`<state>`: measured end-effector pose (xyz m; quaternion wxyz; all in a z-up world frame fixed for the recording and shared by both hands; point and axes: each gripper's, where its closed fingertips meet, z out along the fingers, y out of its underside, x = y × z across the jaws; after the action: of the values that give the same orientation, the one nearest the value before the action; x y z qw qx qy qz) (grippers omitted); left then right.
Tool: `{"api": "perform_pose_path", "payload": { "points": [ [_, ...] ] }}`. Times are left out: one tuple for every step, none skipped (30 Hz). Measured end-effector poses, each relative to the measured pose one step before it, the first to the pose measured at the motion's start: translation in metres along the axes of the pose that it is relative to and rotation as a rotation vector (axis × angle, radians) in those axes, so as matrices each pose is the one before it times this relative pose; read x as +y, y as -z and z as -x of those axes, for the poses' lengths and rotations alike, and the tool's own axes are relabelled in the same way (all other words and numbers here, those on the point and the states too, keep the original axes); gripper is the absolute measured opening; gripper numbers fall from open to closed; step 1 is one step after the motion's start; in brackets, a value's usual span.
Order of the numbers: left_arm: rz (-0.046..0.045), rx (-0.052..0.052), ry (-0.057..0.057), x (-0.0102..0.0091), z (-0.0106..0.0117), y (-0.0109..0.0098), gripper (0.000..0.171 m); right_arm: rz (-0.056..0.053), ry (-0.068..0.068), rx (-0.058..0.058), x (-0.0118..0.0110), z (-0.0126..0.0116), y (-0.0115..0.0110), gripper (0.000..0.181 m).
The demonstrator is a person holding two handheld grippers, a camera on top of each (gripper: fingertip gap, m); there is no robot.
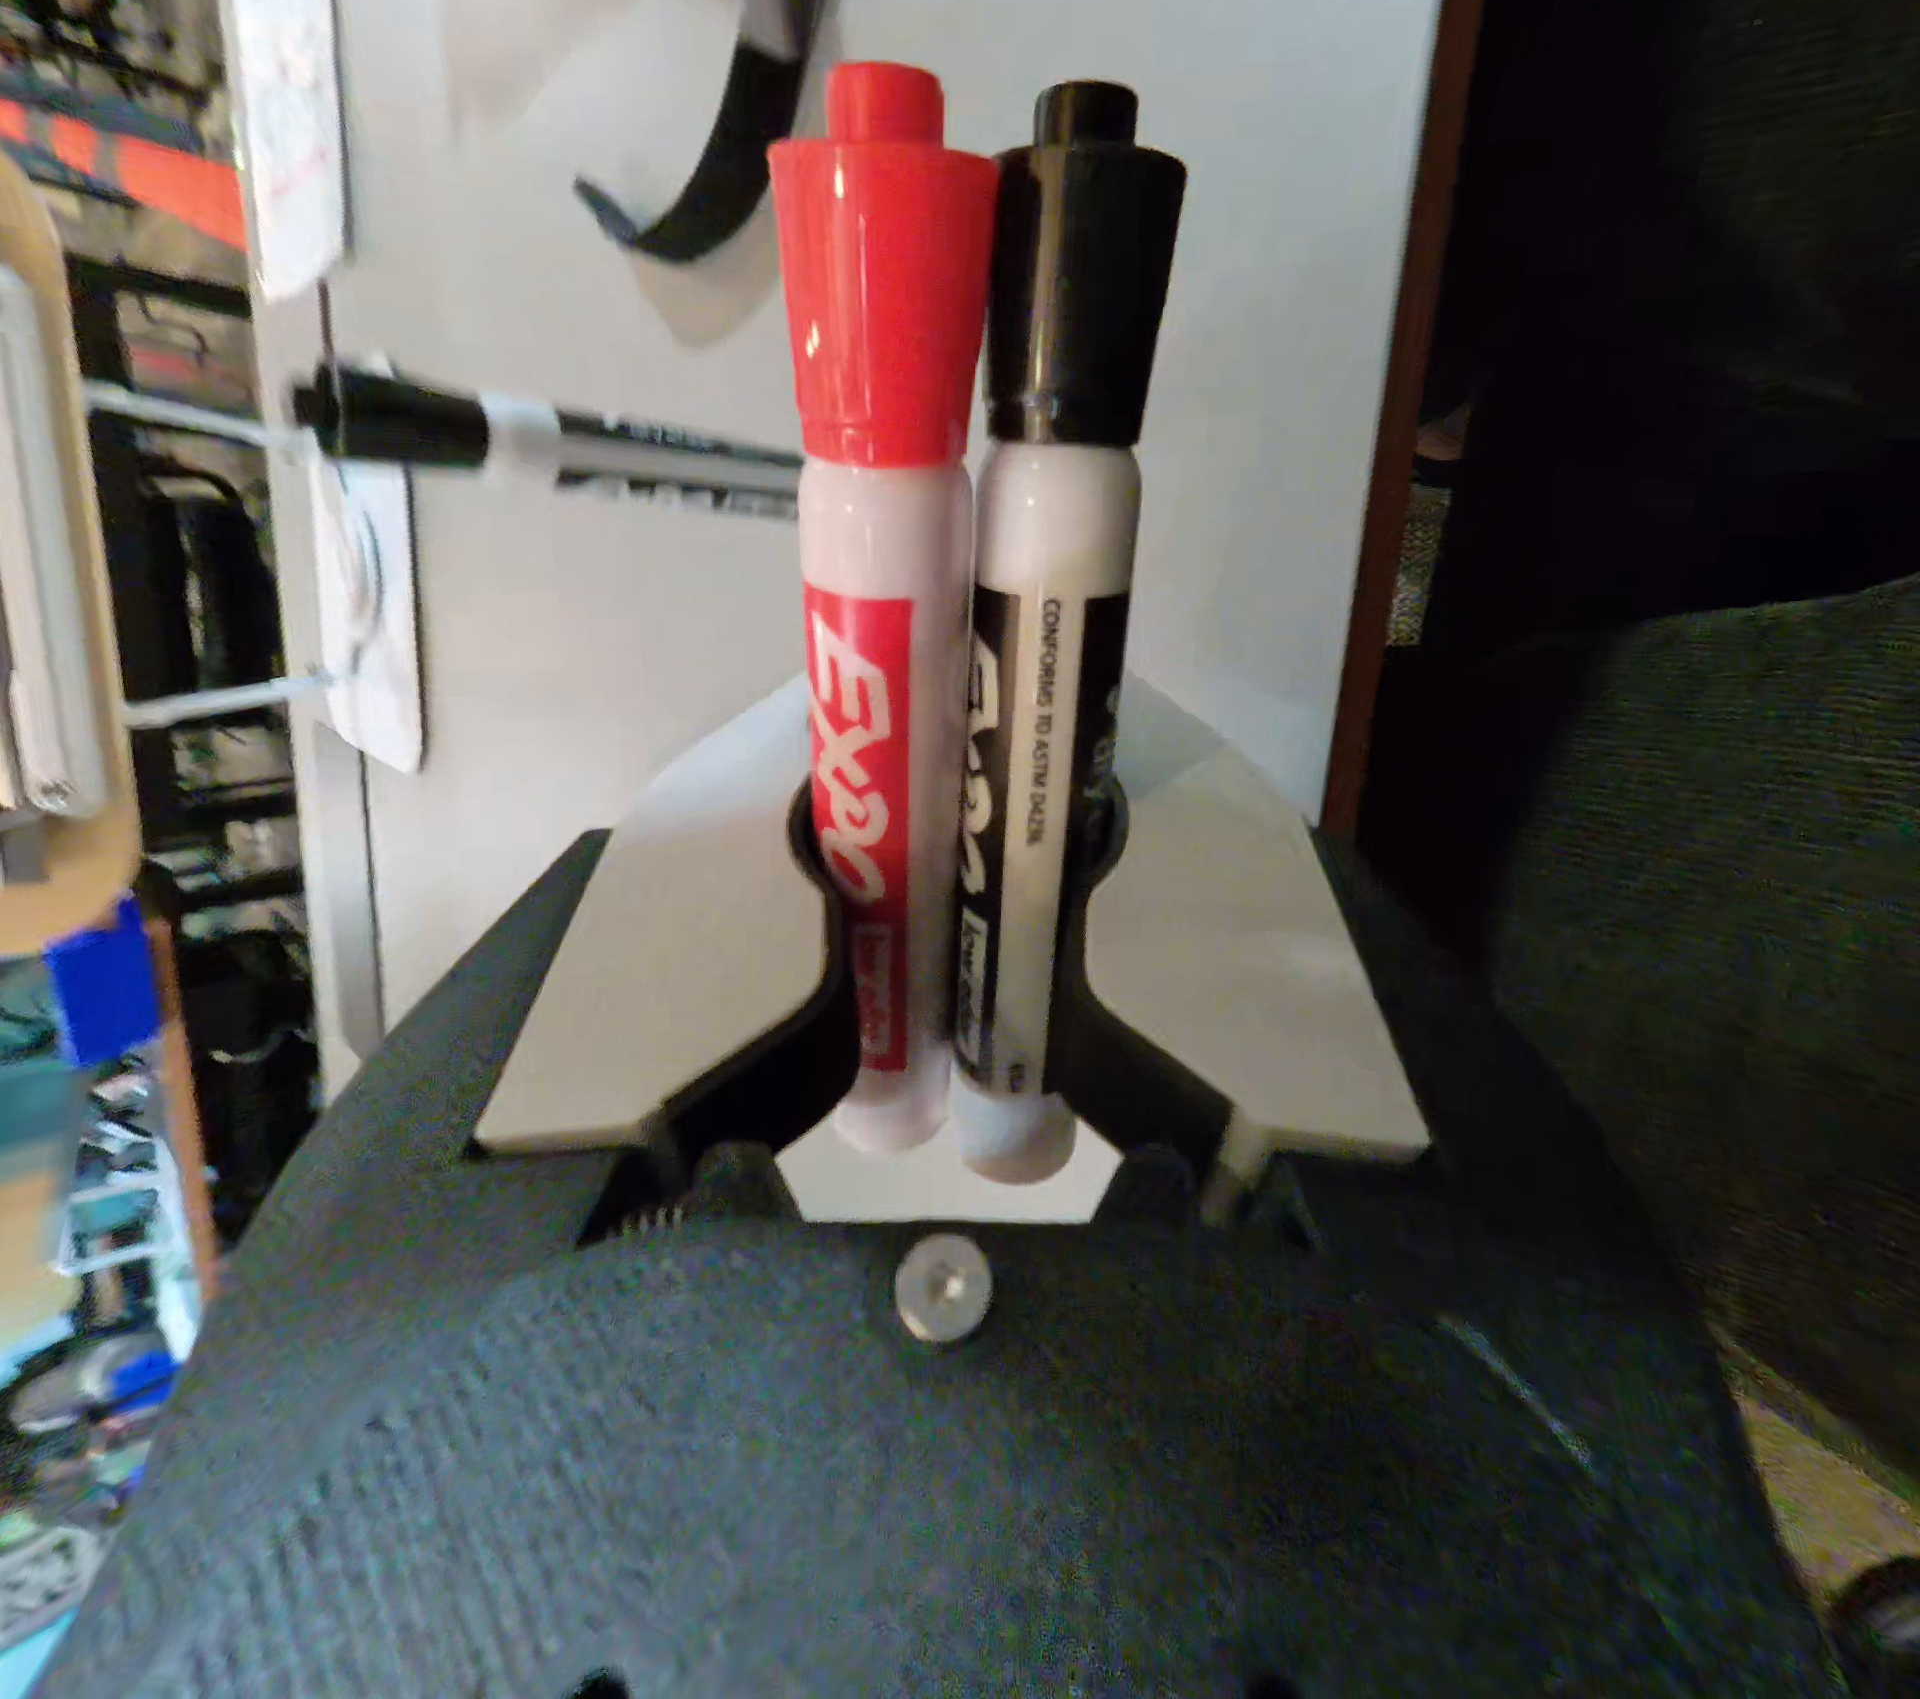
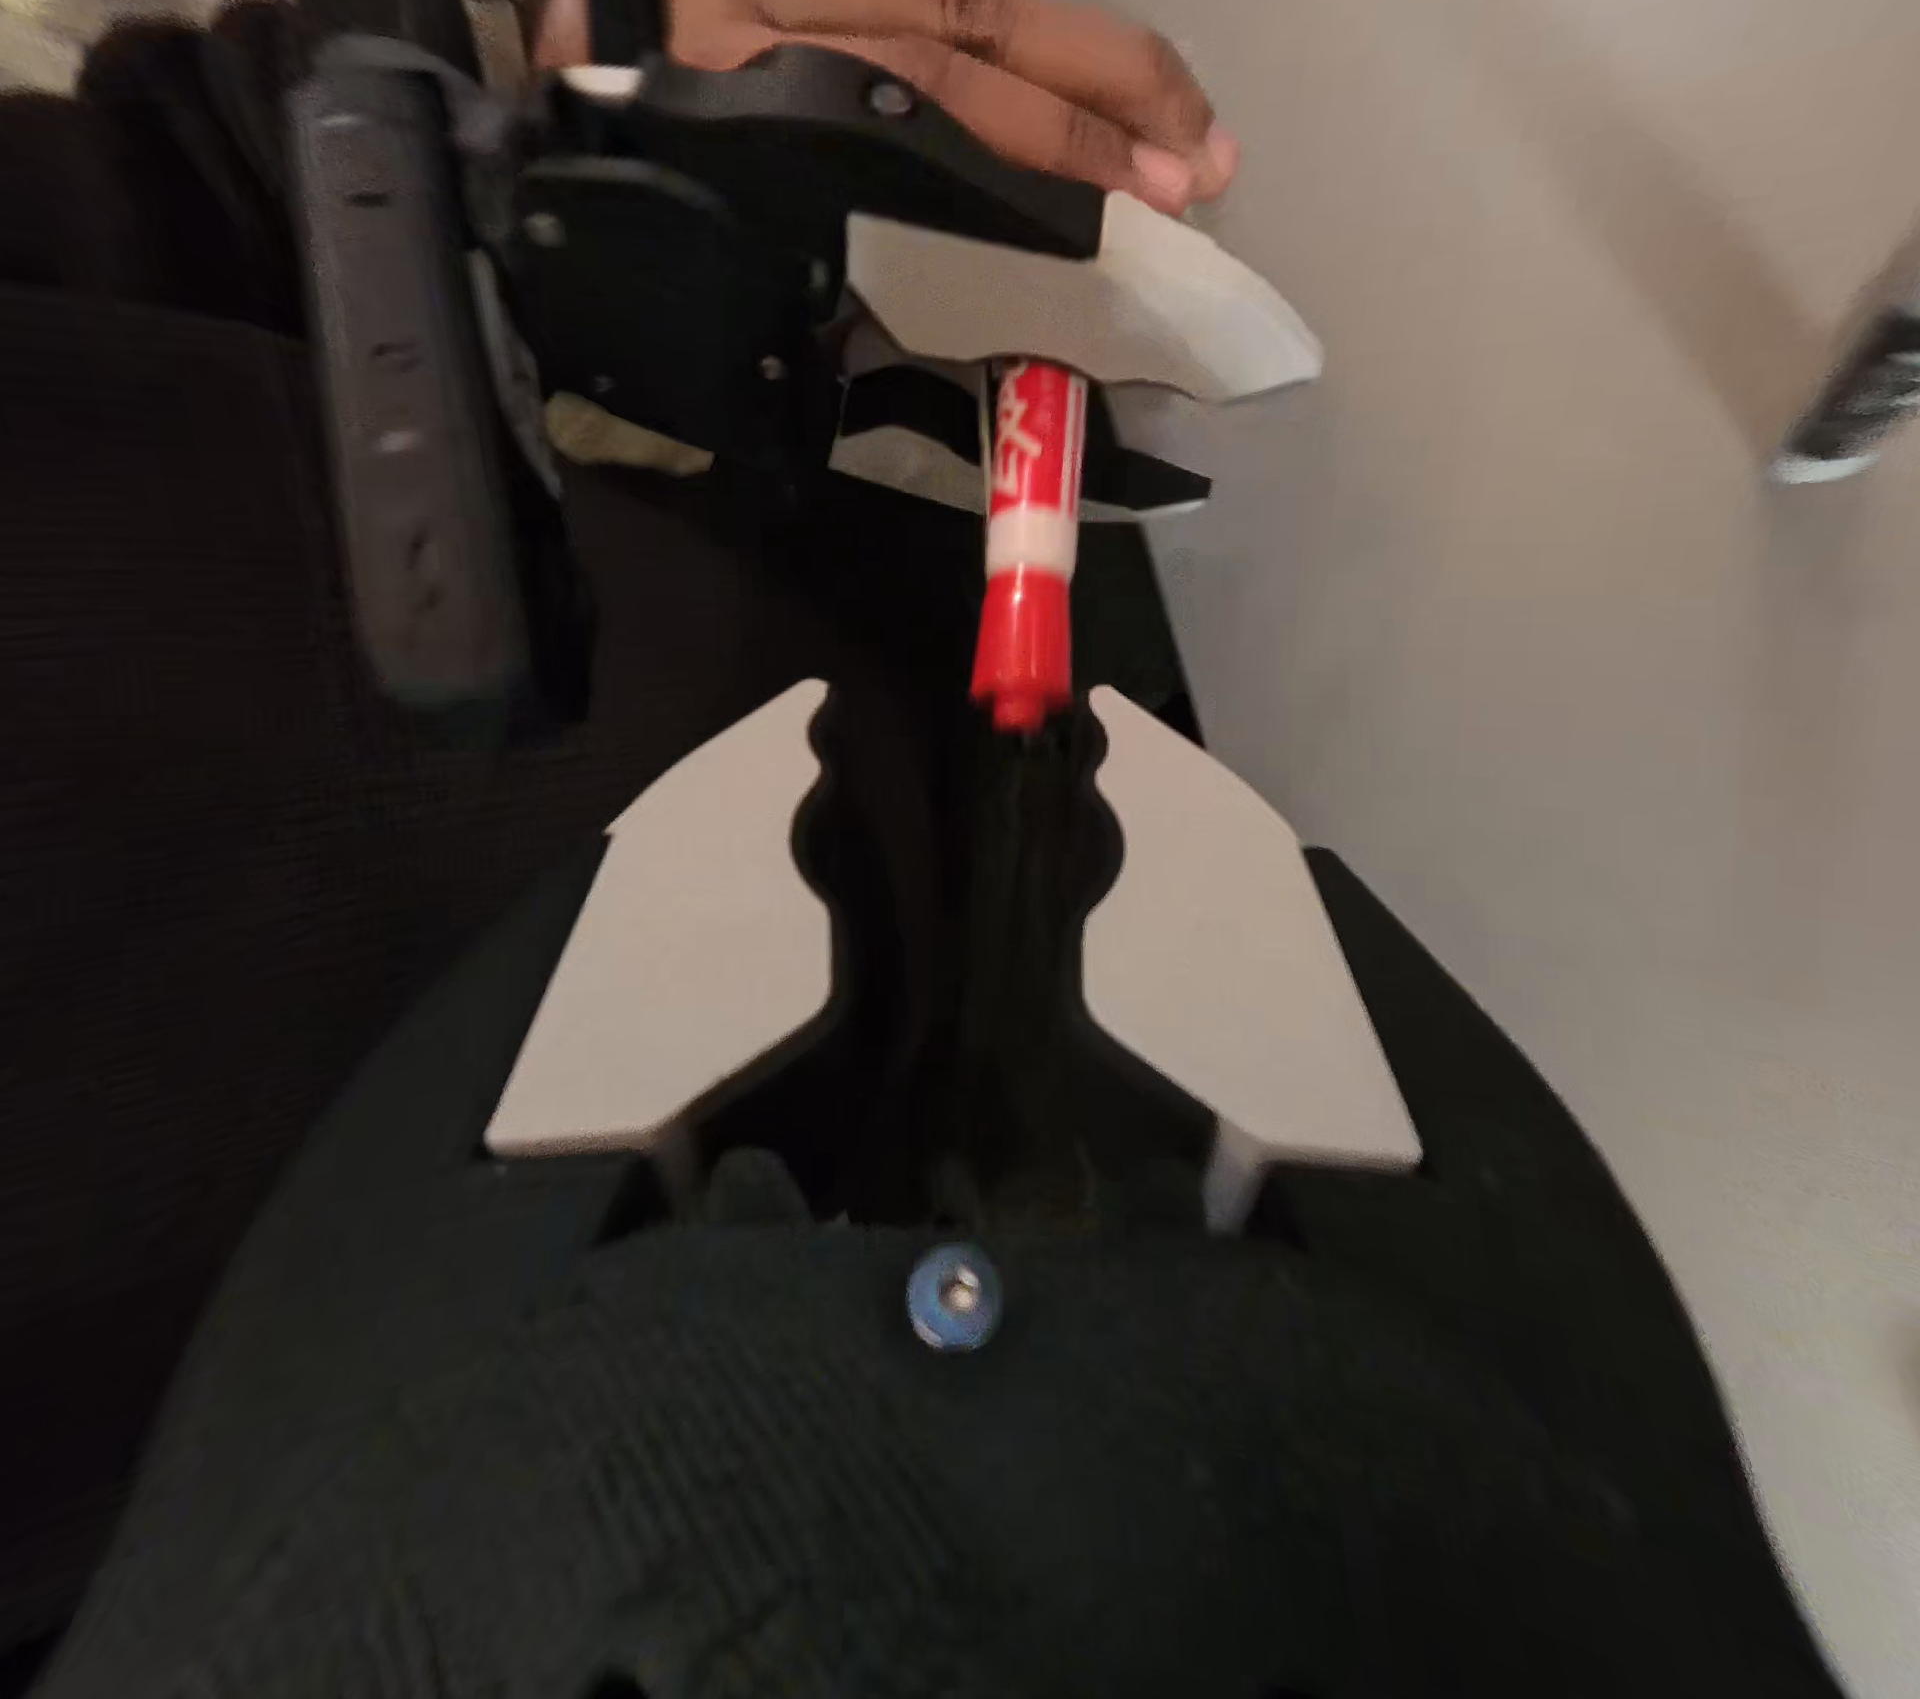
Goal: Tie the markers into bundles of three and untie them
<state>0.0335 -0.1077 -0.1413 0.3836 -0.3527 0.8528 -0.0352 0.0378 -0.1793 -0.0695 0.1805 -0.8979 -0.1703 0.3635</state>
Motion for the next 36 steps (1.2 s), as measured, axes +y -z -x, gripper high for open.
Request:
{"api": "perform_pose_path", "payload": {
  "points": [
    [0.00436, 0.0107, 0.0445, 0.00812, 0.00185, -0.00124, 0.043, -0.0705, 0.0216, 0.0345, -0.00243, -0.00017, 0.01057, 0.042],
    [0.00761, 0.0251, 0.0564, 0.00841, 0.00051, -0.00151, 0.043, -0.0773, 0.0321, 0.0288, -0.00278, 0.00175, 0.01025, 0.041],
    [0.00738, 0.0286, 0.0533, 0.00796, 0.00050, -0.00156, 0.044, -0.0988, 0.0512, 0.0237, -0.00556, 0.00330, 0.00996, 0.041],
    [0.01168, 0.0359, 0.0364, 0.00771, -0.00011, -0.00129, 0.044, -0.1326, 0.0673, 0.0338, -0.00980, 0.00278, 0.00992, 0.041],
    [0.02146, 0.0456, 0.0240, 0.00768, -0.00102, -0.00088, 0.045, -0.1495, 0.0722, 0.0527, -0.01129, 0.00066, 0.00982, 0.040],
    [0.02555, 0.0517, 0.0226, 0.00646, -0.00136, -0.00031, 0.045, -0.1378, 0.0826, 0.0691, -0.00966, -0.00170, 0.00952, 0.033],
    [0.01412, 0.0499, 0.0233, 0.00368, -0.00092, 0.00025, 0.045, -0.1208, 0.0974, 0.0890, -0.00770, -0.00476, 0.00843, 0.032],
    [-0.00091, 0.0556, 0.0207, 0.00090, -0.00179, 0.00114, 0.045, -0.0952, 0.0900, 0.0997, -0.00420, -0.00591, 0.00727, 0.034],
    [-0.01132, 0.0619, 0.0152, -0.00081, -0.00292, 0.00162, 0.045, -0.0678, 0.0719, 0.0801, -0.00135, -0.00330, 0.00506, 0.034],
    [-0.01017, 0.0631, 0.0105, -0.00097, -0.00367, 0.00184, 0.046, -0.0510, 0.0599, 0.0529, 0.00094, 0.00028, 0.00222, 0.035],
    [-0.00253, 0.0584, 0.0057, -0.00058, -0.00335, 0.00148, 0.046, -0.0414, 0.0478, 0.0511, 0.00259, 0.00067, 0.00033, 0.046],
    [0.00592, 0.0359, 0.0014, -0.00004, -0.00072, 0.00089, 0.045, -0.0342, 0.0369, 0.0497, 0.00330, 0.00079, 0.00080, 0.056],
    [0.01455, 0.0191, 0.0034, 0.00060, 0.00123, 0.00039, 0.045, -0.0215, 0.0292, 0.0218, 0.00454, 0.00387, -0.00145, 0.064],
    [0.02709, 0.0246, 0.0115, 0.00208, 0.00052, -0.00051, 0.045, 0.0025, 0.0138, -0.0070, 0.00684, 0.00680, -0.00470, 0.072],
    [0.02879, 0.0034, 0.0086, 0.00196, 0.00292, -0.00123, 0.045, 0.0253, -0.0084, -0.0156, 0.00825, 0.00794, -0.00429, 0.084],
    [0.03033, 0.0110, 0.0047, 0.00198, 0.00138, -0.00200, 0.045, 0.0231, -0.0297, -0.0100, 0.00686, 0.00669, -0.00487, 0.093],
    [0.02310, 0.0116, 0.0045, 0.00085, 0.00105, -0.00247, 0.045, 0.0025, -0.0474, 0.0003, 0.00274, 0.00434, -0.00423, 0.094],
    [0.01274, 0.0138, 0.0041, -0.00018, 0.00060, -0.00259, 0.045, -0.0218, -0.0563, 0.0035, -0.00210, 0.00261, -0.00280, 0.094],
    [0.00826, 0.0094, 0.0061, -0.00041, 0.00146, -0.00252, 0.045, -0.0311, -0.0532, -0.0021, -0.00471, 0.00187, -0.00158, 0.095],
    [0.00973, 0.0011, 0.0086, 0.00038, 0.00269, -0.00227, 0.045, -0.0361, -0.0485, 0.0051, -0.00569, -0.00062, -0.00202, 0.096],
    [0.00824, -0.0039, 0.0082, 0.00058, 0.00355, -0.00223, 0.045, -0.0180, -0.0329, 0.0283, -0.00356, -0.00494, -0.00224, 0.093],
    [-0.00004, -0.0039, 0.0073, 0.00041, 0.00403, -0.00234, 0.044, 0.0203, 0.0092, 0.0370, 0.00013, -0.00524, -0.00211, 0.082],
    [-0.00602, 0.0054, 0.0109, 0.00042, 0.00294, -0.00233, 0.044, 0.0239, 0.0827, 0.0243, -0.00040, 0.00072, -0.00168, 0.055],
    [-0.00788, 0.0050, 0.0148, 0.00072, 0.00236, -0.00144, 0.044, -0.0208, 0.1479, 0.0397, -0.00539, 0.00095, 0.00093, 0.034],
    [-0.01364, 0.0045, 0.0112, 0.00004, 0.00125, -0.00049, 0.044, -0.0507, 0.1296, 0.0831, -0.00828, -0.00428, 0.00184, 0.026],
    [-0.01988, 0.0089, 0.0038, -0.00059, -0.00074, 0.00033, 0.044, -0.0578, 0.0584, 0.0814, -0.00635, -0.00608, 0.00191, 0.034],
    [-0.02333, 0.0149, -0.0034, -0.00139, -0.00266, 0.00098, 0.044, -0.0239, -0.0086, 0.0247, 0.00041, -0.00068, -0.00095, 0.033],
    [-0.02022, 0.0159, -0.0055, -0.00140, -0.00346, 0.00135, 0.044, 0.0205, -0.0659, -0.0109, 0.00759, 0.00226, -0.00396, 0.041],
    [-0.01625, 0.0072, -0.0086, -0.00105, -0.00270, 0.00130, 0.044, 0.0423, -0.1116, -0.0107, 0.01121, -0.00011, -0.00565, 0.050],
    [-0.01321, -0.0026, -0.0098, -0.00040, -0.00120, 0.00122, 0.044, 0.0352, -0.1349, -0.0046, 0.01037, -0.00382, -0.00618, 0.055],
    [-0.00791, -0.0026, -0.0050, 0.00073, -0.00069, 0.00070, 0.044, 0.0350, -0.1208, -0.0005, 0.00875, -0.00613, -0.00640, 0.058],
    [-0.00336, -0.0036, 0.0007, 0.00152, -0.00005, 0.00034, 0.044, 0.0484, -0.0671, 0.0254, 0.00832, -0.00898, -0.00616, 0.053],
    [-0.00256, -0.0105, -0.0013, 0.00190, 0.00098, -0.00001, 0.043, 0.0443, 0.0048, 0.0371, 0.00631, -0.00777, -0.00466, 0.040],
    [-0.00512, -0.0158, -0.0012, 0.00166, 0.00198, -0.00022, 0.043, 0.0085, 0.0661, 0.0090, 0.00123, -0.00140, -0.00116, 0.020],
    [-0.00223, -0.0133, 0.0051, 0.00148, 0.00184, -0.00043, 0.043, -0.0224, 0.1031, 0.0123, -0.00247, -0.00026, 0.00189, 0.001],
    [0.00383, -0.0001, 0.0036, 0.00152, -0.00023, -0.00037, 0.043, -0.0356, 0.0941, 0.0606, -0.00435, -0.00674, 0.00374, 0.000]
  ]
}}
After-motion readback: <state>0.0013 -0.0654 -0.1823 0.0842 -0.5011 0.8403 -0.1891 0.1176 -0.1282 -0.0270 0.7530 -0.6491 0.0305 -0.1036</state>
